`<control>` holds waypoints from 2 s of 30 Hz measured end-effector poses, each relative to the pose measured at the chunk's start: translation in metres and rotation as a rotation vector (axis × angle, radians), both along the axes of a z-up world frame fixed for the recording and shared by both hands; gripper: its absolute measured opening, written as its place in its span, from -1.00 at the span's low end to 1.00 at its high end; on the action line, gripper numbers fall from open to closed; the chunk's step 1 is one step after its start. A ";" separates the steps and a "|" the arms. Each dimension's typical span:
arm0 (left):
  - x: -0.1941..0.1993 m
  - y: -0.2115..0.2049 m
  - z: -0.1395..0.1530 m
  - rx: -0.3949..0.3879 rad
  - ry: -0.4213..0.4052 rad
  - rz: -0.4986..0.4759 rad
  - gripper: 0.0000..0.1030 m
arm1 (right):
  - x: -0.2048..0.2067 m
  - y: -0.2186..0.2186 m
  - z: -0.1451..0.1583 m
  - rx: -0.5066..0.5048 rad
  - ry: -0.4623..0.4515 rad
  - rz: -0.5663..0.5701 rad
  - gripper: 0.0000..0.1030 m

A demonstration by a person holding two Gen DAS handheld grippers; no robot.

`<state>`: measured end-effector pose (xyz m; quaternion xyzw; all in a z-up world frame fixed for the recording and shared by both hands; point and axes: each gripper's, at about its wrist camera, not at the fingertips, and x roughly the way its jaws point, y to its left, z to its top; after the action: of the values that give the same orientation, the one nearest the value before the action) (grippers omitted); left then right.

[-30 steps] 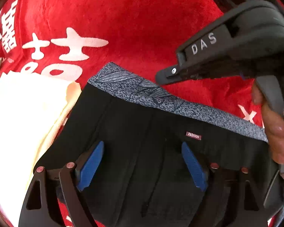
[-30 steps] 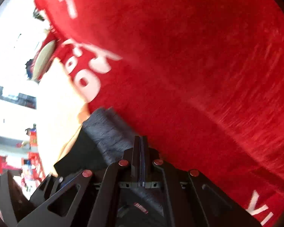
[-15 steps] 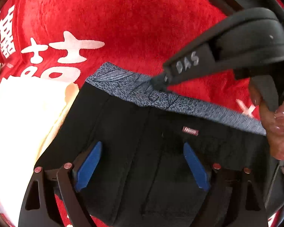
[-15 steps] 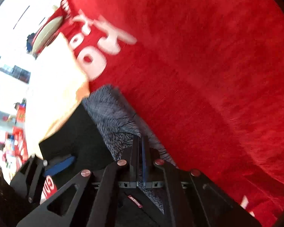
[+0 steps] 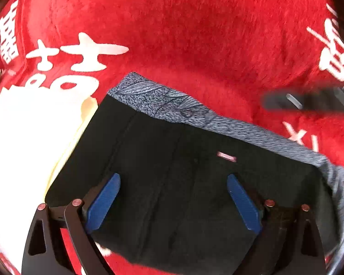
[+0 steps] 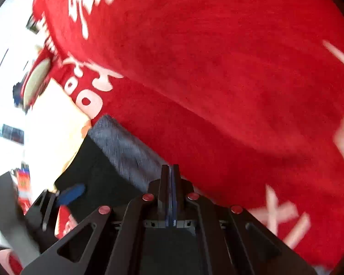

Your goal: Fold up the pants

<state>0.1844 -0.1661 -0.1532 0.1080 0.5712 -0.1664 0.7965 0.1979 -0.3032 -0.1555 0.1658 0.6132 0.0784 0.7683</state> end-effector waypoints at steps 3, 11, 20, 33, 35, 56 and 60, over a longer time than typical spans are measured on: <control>-0.009 -0.013 -0.004 0.010 0.025 -0.031 0.85 | -0.054 -0.023 0.009 0.052 0.056 -0.076 -0.91; -0.025 -0.043 -0.023 0.202 -0.023 -0.104 0.98 | -0.151 -0.090 -0.013 0.051 0.142 -0.365 -0.46; -0.095 -0.048 0.026 0.134 0.050 -0.198 0.98 | -0.263 -0.125 0.035 0.059 0.094 -0.607 -0.02; -0.219 -0.119 0.044 -0.093 0.285 -0.537 0.98 | -0.484 -0.090 0.058 0.014 0.128 -1.021 0.05; -0.234 -0.127 0.039 -0.119 0.337 -0.567 0.98 | -0.514 -0.080 0.056 0.009 0.135 -1.080 0.05; -0.292 -0.200 -0.003 -0.158 0.533 -0.513 0.83 | -0.604 -0.111 0.004 0.271 0.029 -1.104 -0.94; -0.287 -0.206 -0.004 -0.143 0.548 -0.459 0.04 | -0.604 -0.126 0.011 0.395 0.021 -1.072 -0.94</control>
<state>-0.1030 -0.3717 -0.1568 0.1288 0.7111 -0.4032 0.5615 -0.4058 -0.4292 -0.1442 0.5949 0.4245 -0.2110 0.6491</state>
